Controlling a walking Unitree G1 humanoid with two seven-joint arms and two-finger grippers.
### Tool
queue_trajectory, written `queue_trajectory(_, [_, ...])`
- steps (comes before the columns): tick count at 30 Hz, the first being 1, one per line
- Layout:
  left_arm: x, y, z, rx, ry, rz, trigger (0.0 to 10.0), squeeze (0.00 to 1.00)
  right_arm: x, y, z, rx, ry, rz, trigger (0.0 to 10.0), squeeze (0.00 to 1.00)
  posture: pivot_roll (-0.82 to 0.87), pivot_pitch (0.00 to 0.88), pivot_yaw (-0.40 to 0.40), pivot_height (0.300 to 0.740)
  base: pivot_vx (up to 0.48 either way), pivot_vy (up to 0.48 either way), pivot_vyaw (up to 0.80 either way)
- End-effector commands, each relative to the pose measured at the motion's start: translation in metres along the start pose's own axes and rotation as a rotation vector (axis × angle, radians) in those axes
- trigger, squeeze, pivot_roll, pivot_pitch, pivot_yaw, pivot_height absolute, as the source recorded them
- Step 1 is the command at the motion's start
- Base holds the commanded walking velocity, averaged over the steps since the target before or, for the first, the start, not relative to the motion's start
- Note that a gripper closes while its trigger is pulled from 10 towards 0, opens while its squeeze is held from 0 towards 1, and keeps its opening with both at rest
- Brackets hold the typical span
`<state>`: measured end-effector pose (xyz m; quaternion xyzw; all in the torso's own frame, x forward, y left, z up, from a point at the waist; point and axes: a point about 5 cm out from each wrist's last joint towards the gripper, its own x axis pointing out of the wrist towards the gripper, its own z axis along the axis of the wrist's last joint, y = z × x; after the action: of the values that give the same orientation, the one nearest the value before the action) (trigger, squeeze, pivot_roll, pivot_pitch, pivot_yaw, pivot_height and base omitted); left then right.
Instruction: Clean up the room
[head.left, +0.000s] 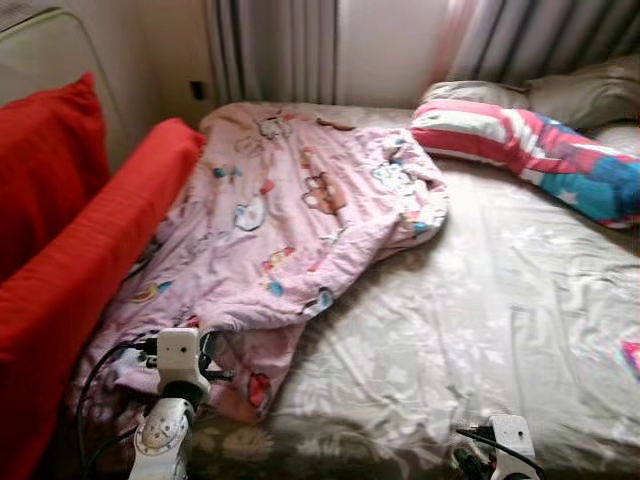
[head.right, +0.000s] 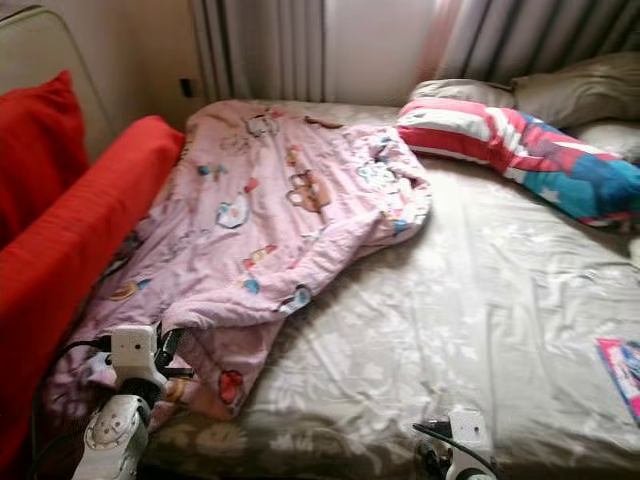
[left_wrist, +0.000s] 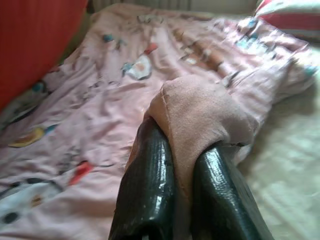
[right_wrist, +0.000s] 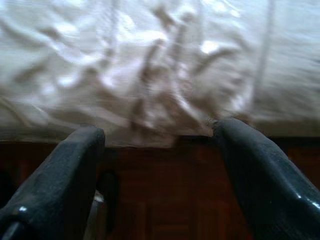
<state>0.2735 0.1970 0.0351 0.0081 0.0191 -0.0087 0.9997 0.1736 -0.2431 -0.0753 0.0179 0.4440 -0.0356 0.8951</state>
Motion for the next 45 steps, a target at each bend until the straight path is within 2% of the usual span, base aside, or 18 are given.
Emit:
queue_trajectory(1, [-0.0054, 0.0063, -0.0049, 0.016, 0.023, 0.009, 10.0, 0.0, 0.001, 0.001, 0.0035, 0.007, -0.008, -0.002, 10.0, 0.0, 0.0, 0.056, -0.027, 0.74, 0.0, -0.48, 0.0])
queue_trajectory(21, [-0.0047, 0.0036, -0.0042, -0.001, 0.017, -0.018, 10.0, 0.0, 0.0006, 0.0005, 0.0016, 0.003, 0.001, 0.001, 10.0, 0.0, -0.01, 0.061, -0.028, 0.74, 0.0, -0.464, 0.0])
queue_trajectory(45, [-0.0066, -0.0027, -0.0086, -0.048, 0.039, -0.07, 10.0, 0.0, 0.0006, 0.0012, 0.0013, -0.004, 0.012, 0.022, 10.0, 0.0, -0.01, 0.05, -0.029, 0.74, 0.0, 0.0, 0.0])
